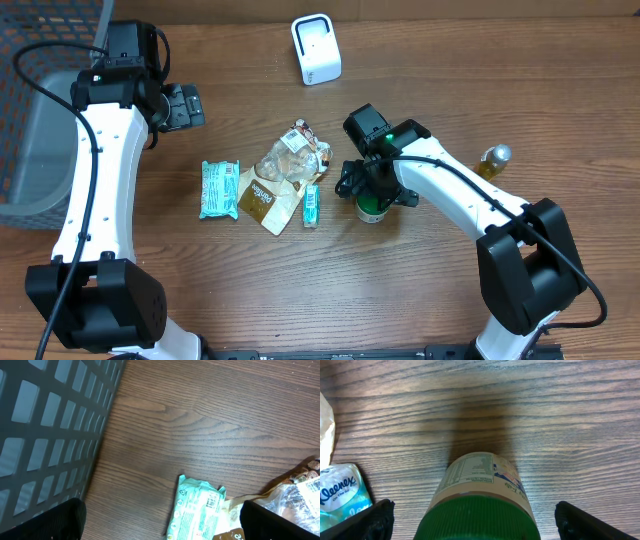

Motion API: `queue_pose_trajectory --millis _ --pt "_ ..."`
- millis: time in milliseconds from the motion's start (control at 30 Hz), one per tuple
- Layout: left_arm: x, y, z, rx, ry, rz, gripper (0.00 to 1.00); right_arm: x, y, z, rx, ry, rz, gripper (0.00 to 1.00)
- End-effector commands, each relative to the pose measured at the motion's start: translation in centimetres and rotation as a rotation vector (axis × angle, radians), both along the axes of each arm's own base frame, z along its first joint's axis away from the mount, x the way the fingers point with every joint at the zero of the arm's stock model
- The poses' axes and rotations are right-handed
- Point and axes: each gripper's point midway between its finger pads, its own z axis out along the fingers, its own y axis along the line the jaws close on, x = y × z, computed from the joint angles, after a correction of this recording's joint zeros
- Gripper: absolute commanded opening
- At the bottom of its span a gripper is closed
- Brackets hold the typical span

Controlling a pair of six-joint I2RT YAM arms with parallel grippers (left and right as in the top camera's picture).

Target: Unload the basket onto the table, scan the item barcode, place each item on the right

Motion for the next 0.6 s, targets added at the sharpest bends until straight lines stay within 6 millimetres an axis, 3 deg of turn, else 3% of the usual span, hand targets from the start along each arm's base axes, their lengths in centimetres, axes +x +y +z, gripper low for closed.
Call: queue_pose_trajectory --millis 0,567 --pt "0.26 0.10 0.93 0.007 -0.025 0.001 0.99 0.00 0.02 -0.17 -0.005 -0.004 0.005 0.99" --pt "0.27 0.10 0.93 0.008 -0.025 0.001 1.00 0.29 -0.27 -0.14 -0.023 -0.020 0.002 0.95"
